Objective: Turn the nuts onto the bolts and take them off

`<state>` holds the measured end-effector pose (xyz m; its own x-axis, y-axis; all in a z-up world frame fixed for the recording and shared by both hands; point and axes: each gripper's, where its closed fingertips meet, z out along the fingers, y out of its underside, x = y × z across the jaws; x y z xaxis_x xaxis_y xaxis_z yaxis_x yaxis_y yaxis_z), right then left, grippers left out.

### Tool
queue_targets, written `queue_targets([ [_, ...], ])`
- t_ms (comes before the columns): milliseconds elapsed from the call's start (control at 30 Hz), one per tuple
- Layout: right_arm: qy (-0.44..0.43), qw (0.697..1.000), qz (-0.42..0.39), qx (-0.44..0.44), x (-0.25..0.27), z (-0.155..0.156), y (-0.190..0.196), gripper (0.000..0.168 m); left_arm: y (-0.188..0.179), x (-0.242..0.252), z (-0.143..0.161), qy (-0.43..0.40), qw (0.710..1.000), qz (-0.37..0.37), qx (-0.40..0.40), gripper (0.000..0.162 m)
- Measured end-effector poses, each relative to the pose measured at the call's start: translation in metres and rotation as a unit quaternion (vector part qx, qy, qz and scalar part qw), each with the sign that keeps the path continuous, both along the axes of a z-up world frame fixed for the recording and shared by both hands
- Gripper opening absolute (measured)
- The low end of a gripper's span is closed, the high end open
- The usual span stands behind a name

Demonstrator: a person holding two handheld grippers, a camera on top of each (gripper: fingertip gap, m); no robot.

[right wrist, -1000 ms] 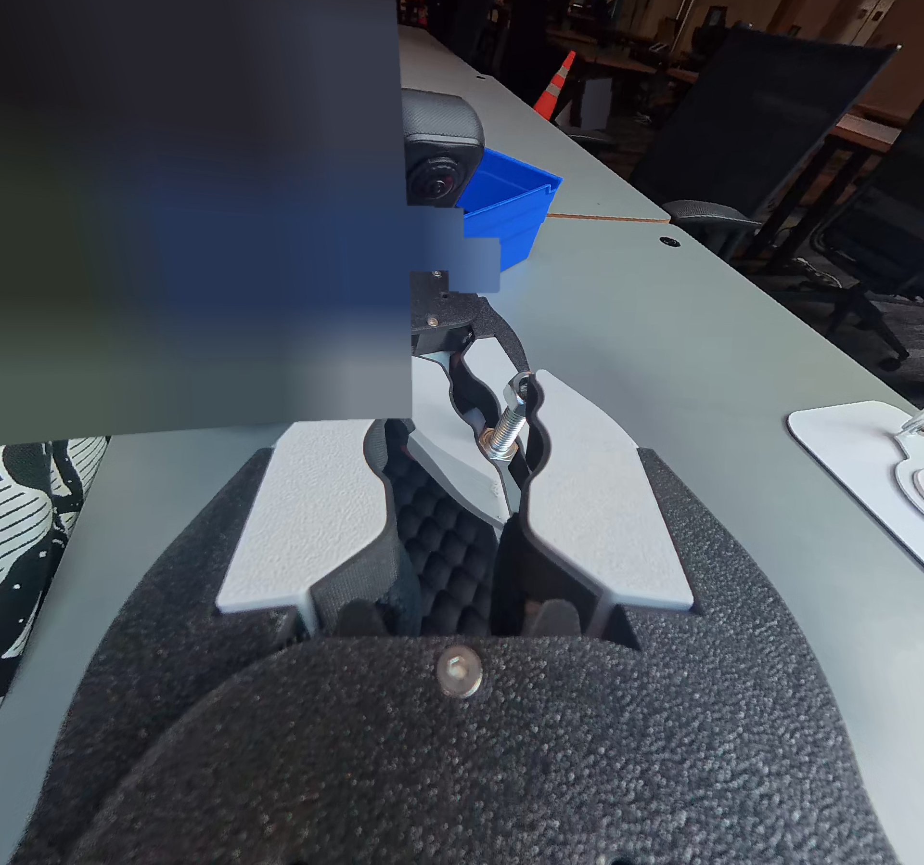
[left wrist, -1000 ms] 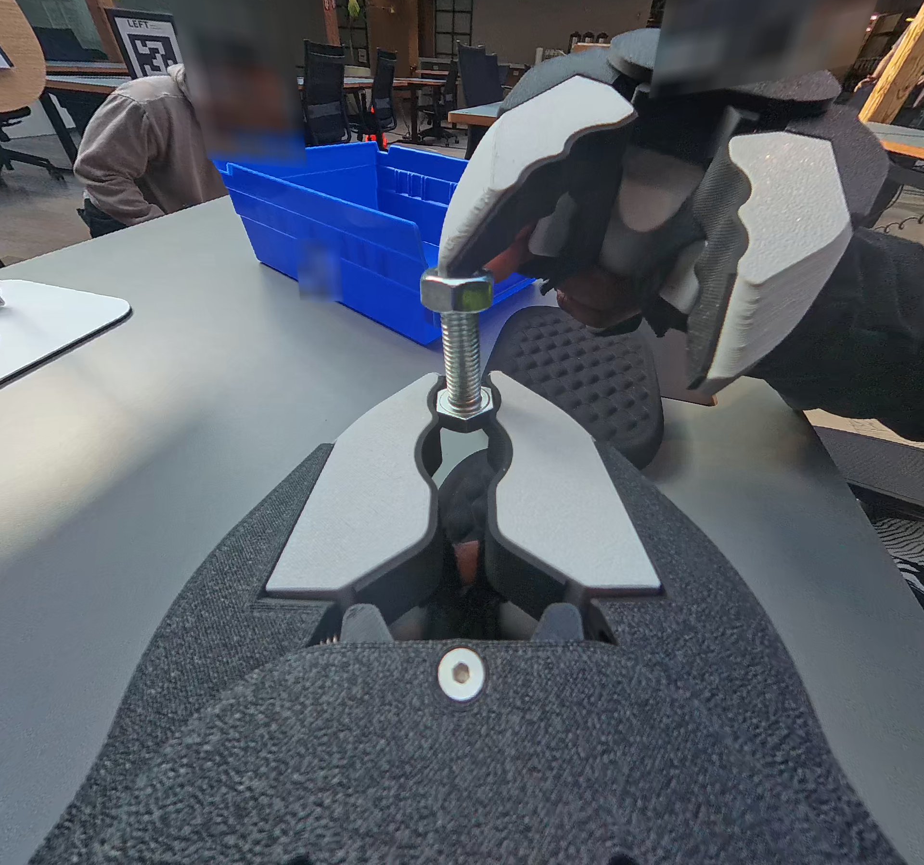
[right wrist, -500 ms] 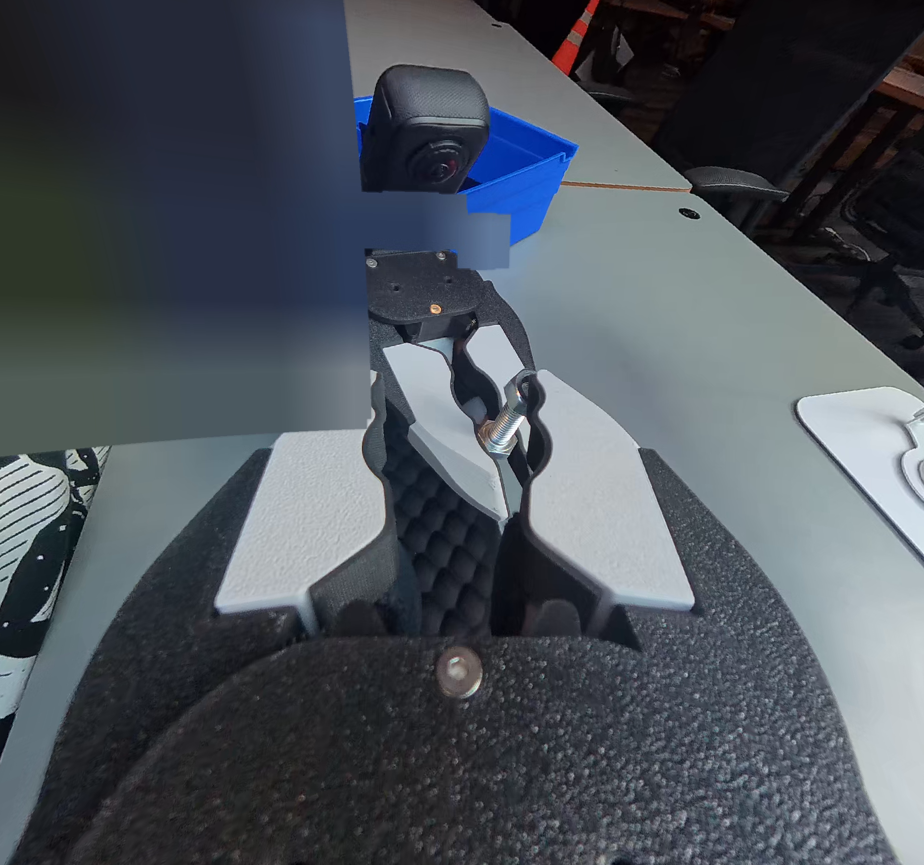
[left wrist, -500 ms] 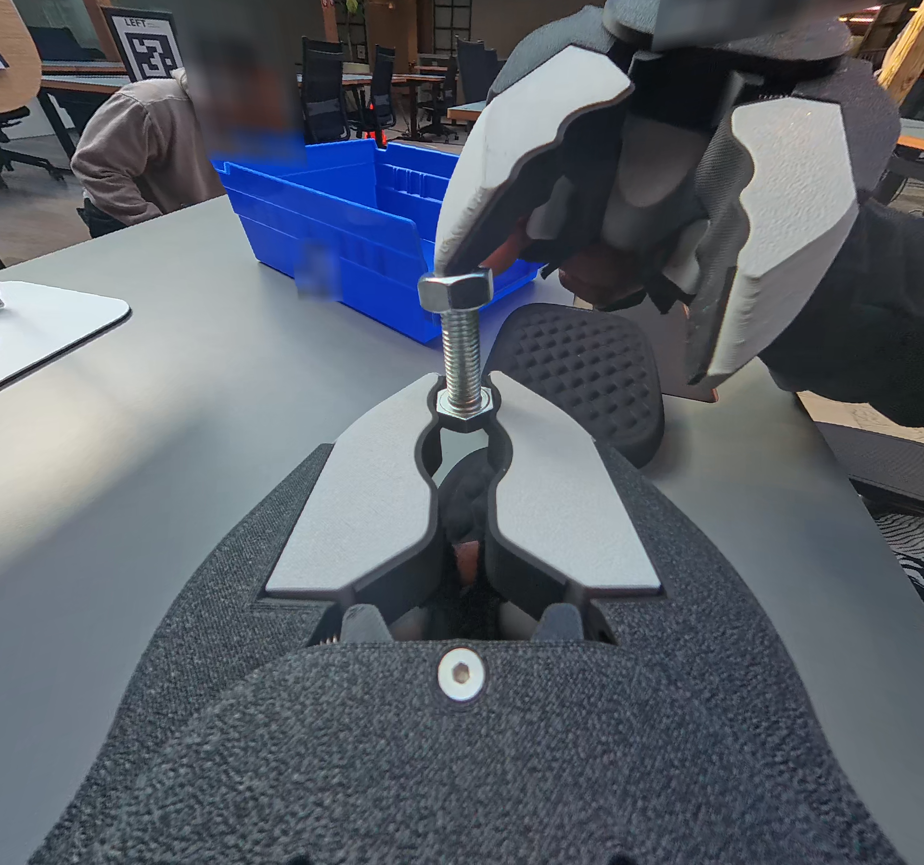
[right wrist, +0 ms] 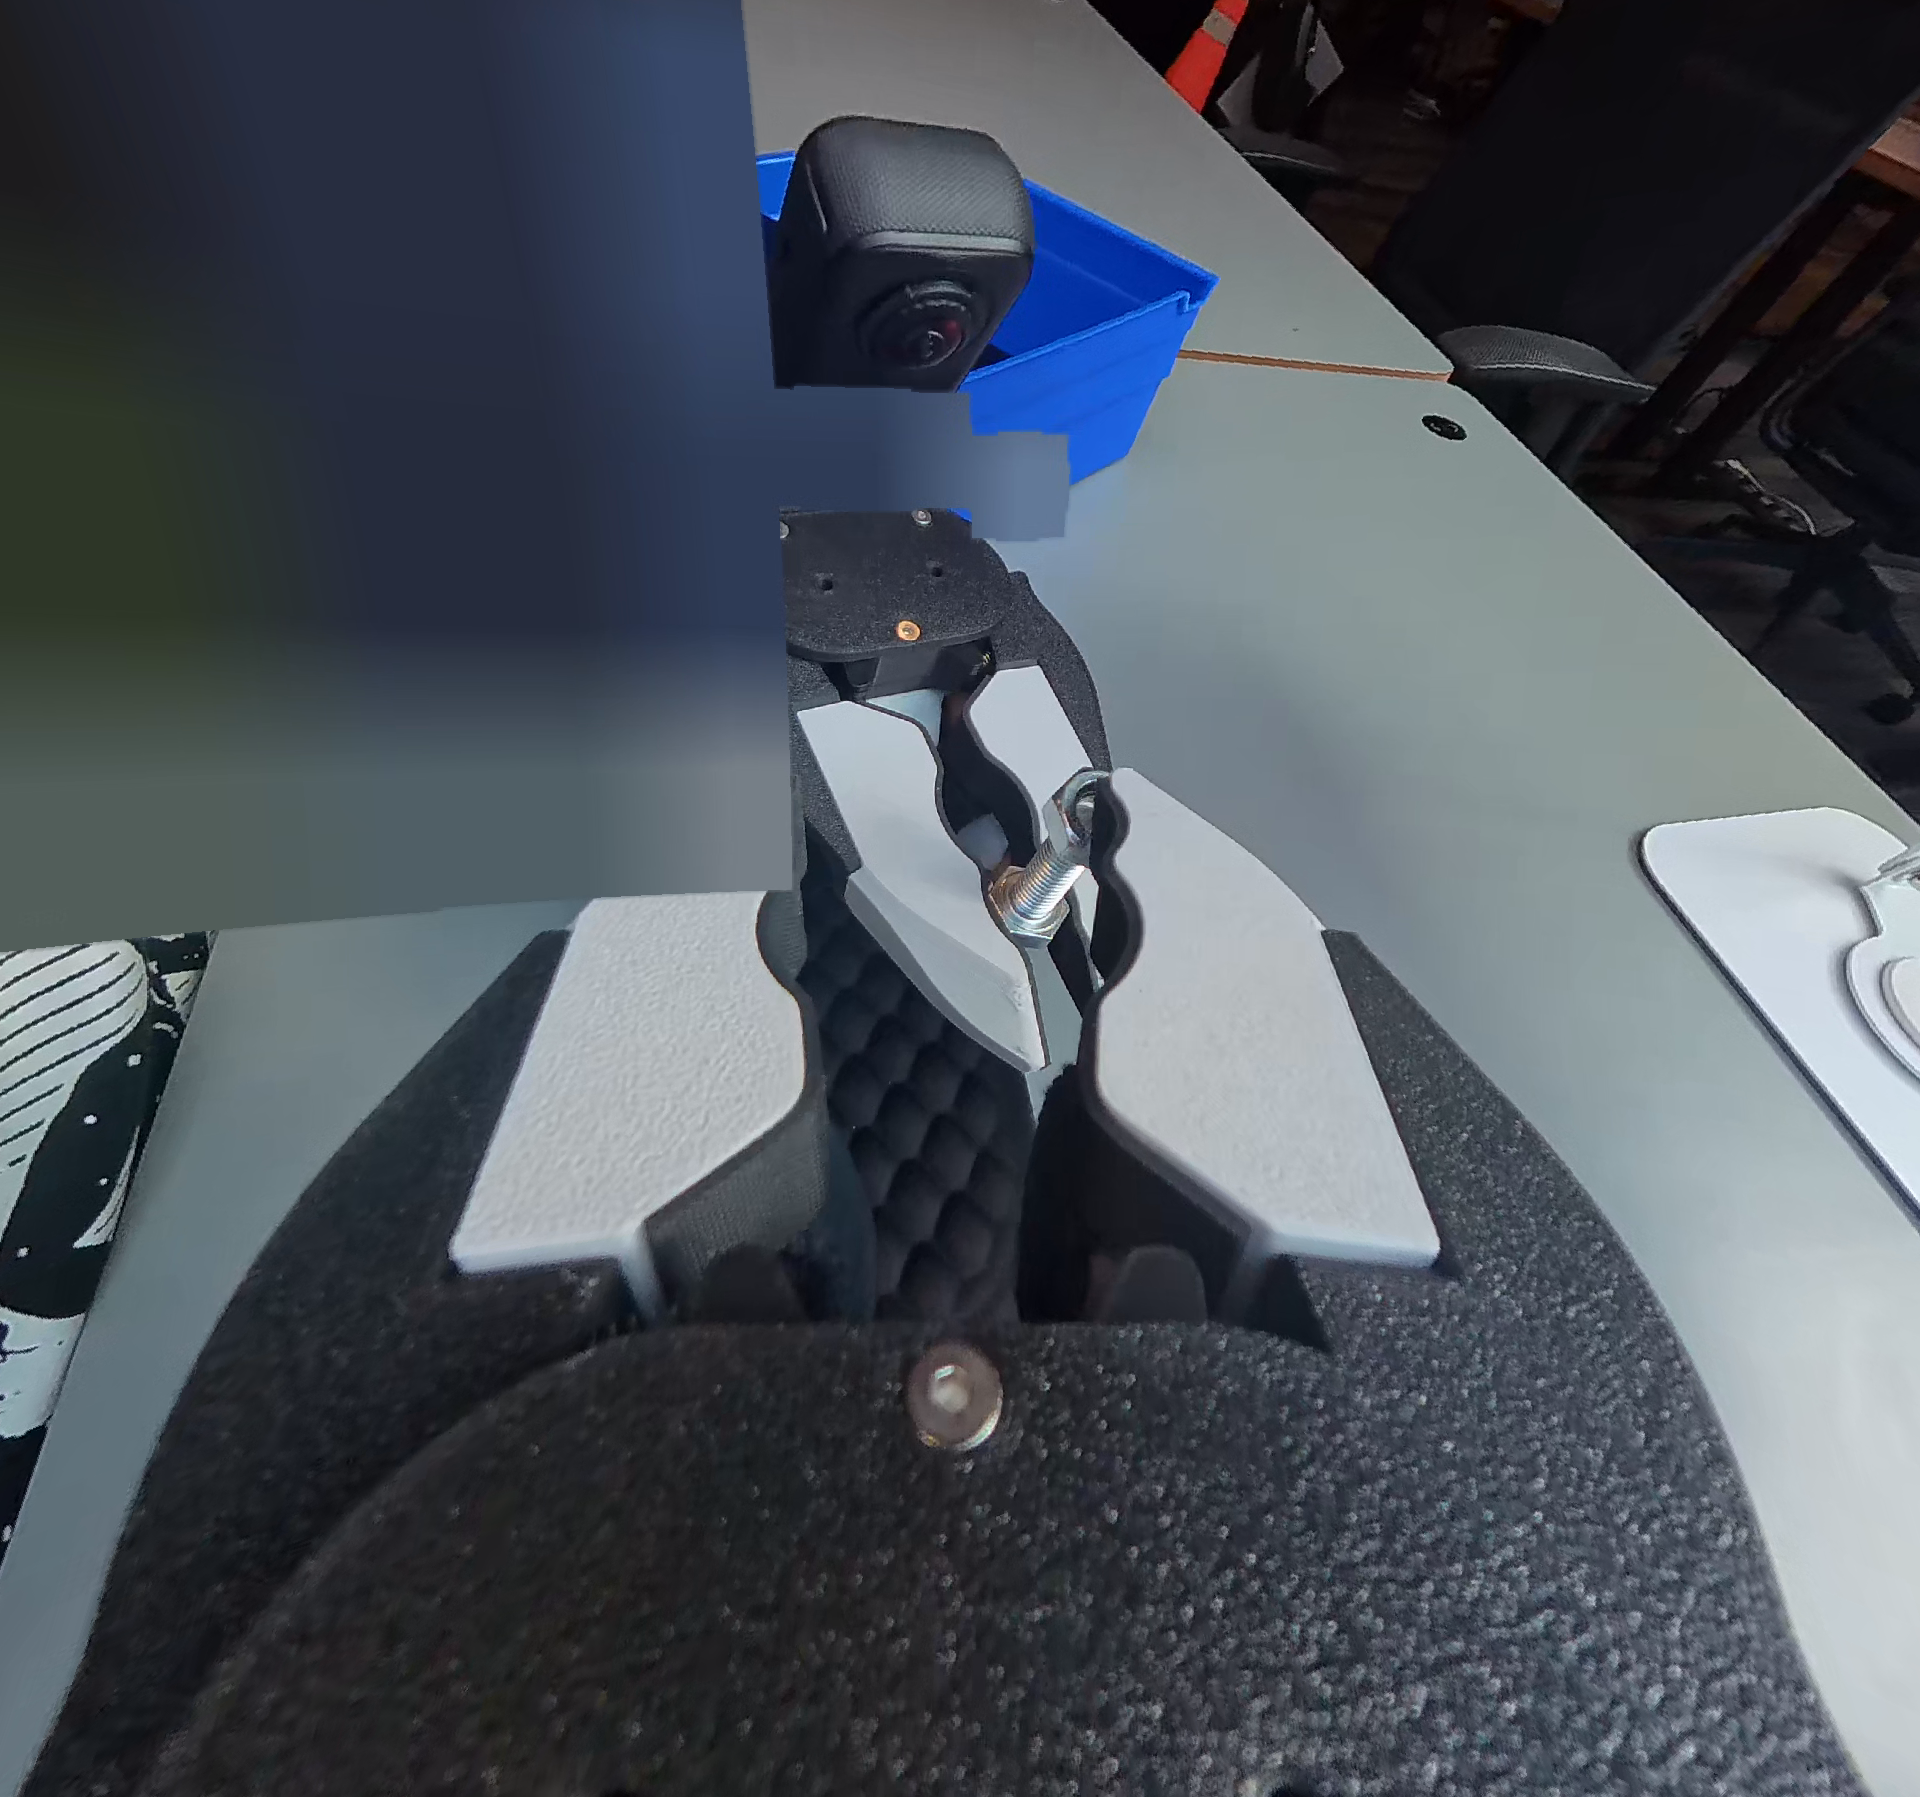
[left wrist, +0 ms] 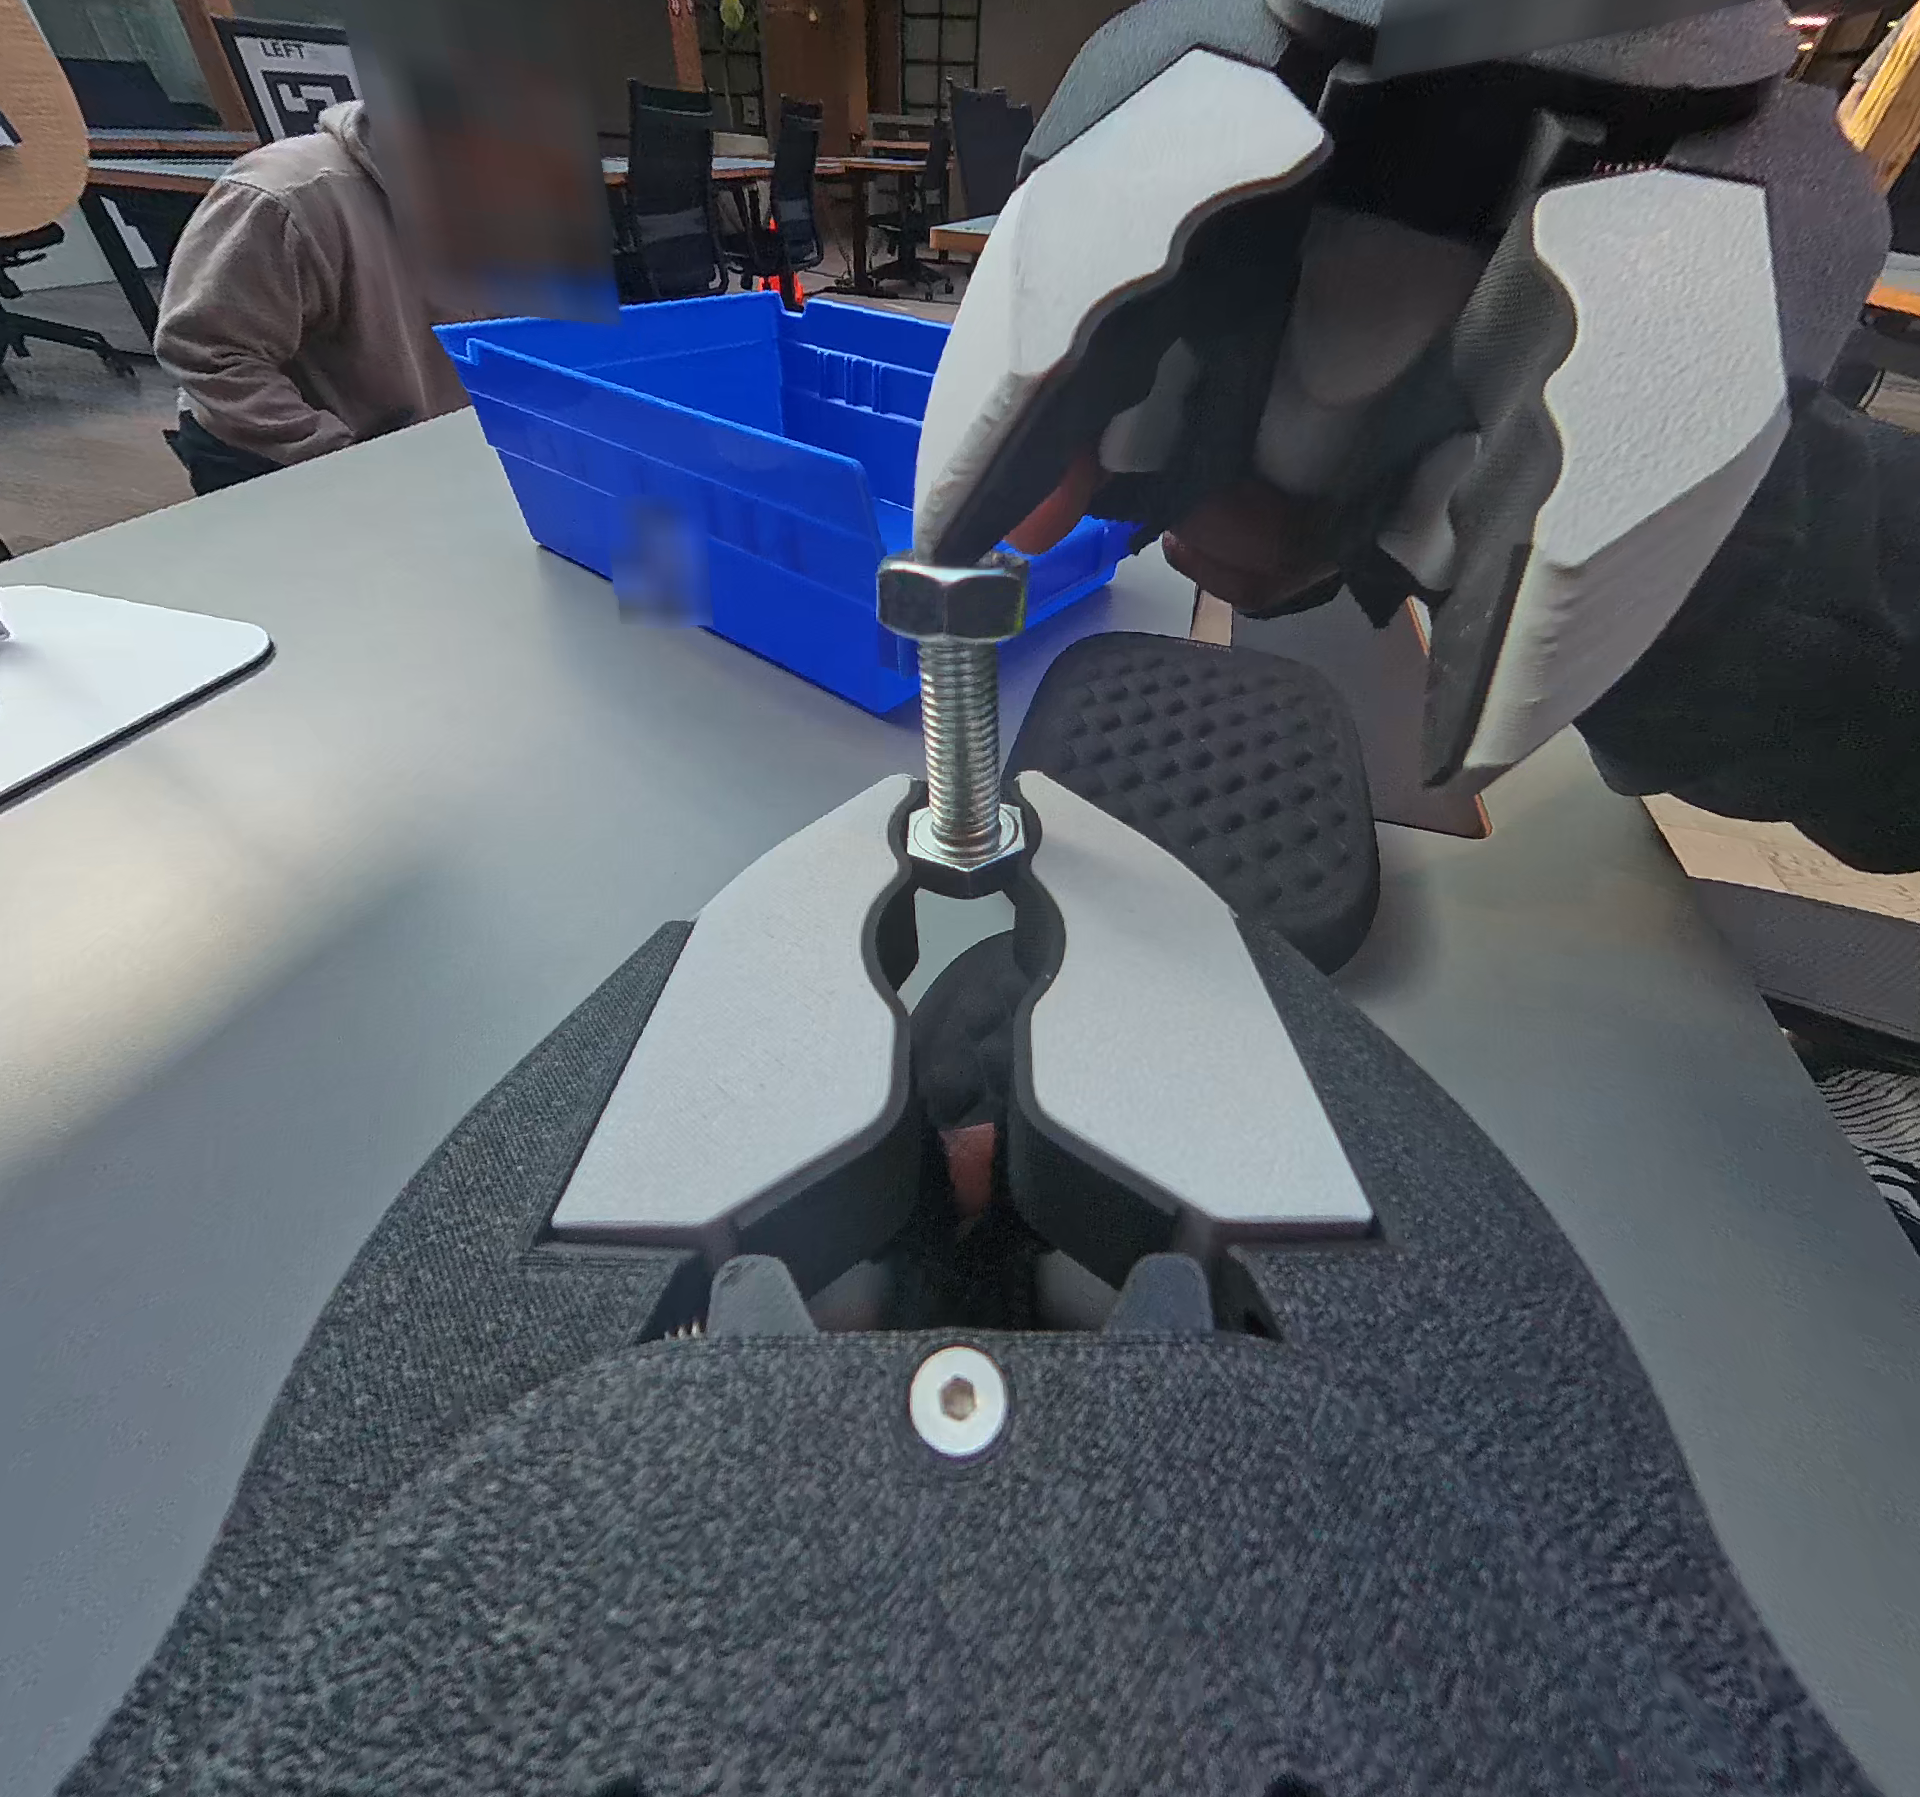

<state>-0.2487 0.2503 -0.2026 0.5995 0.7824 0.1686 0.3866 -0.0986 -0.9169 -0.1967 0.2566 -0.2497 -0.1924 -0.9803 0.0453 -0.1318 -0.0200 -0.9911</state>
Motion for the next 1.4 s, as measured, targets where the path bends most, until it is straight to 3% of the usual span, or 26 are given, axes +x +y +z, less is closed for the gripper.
queue_targets([
  [200, -0.005, 1.0, -0.003, -0.004, 0.002, -0.002, 0.002, 0.048, 0.0, 0.0, 0.0, 0.0, 1.0, -0.001, 0.0, 0.014],
  [367, -0.052, 0.998, -0.039, 0.022, 0.014, -0.002, 0.01, 0.012, -0.004, 0.001, -0.002, 0.006, 1.0, -0.005, 0.017, 0.014],
  [567, -0.129, 0.99, -0.032, 0.049, 0.017, -0.004, 0.01, 0.006, -0.005, 0.002, -0.004, 0.012, 1.0, -0.007, 0.025, 0.014],
  [667, -0.155, 0.985, -0.021, 0.073, 0.016, 0.0, 0.006, 0.005, -0.003, 0.001, -0.003, 0.008, 1.0, -0.006, 0.016, 0.014],
  [767, -0.144, 0.989, 0.006, 0.044, 0.013, 0.001, -0.011, 0.005, 0.001, 0.0, 0.001, -0.002, 1.0, 0.0, -0.002, 0.014],
  [833, -0.161, 0.987, 0.027, -0.008, 0.012, -0.022, -0.027, 0.004, 0.005, -0.002, 0.004, -0.011, 1.0, 0.005, -0.018, 0.014],
  [967, -0.212, 0.971, 0.02, -0.113, 0.015, -0.096, -0.041, 0.005, 0.005, -0.002, 0.007, -0.017, 1.0, 0.005, -0.023, 0.013],
  [1067, -0.225, 0.963, 0.008, -0.147, 0.019, -0.122, -0.04, 0.006, 0.004, -0.002, 0.006, -0.015, 1.0, 0.006, -0.02, 0.014],
  [1167, -0.208, 0.965, 0.01, -0.157, 0.019, -0.114, -0.04, 0.026, 0.005, -0.002, 0.007, -0.018, 1.0, 0.007, -0.022, 0.014],
  [1300, -0.209, 0.965, 0.01, -0.16, 0.029, -0.1, -0.039, 0.022, 0.005, -0.002, 0.007, -0.018, 1.0, 0.006, -0.023, 0.014],
  [1400, -0.222, 0.954, 0.016, -0.199, 0.033, -0.11, -0.039, 0.022, 0.005, -0.002, 0.007, -0.016, 1.0, 0.007, -0.021, 0.014],
])
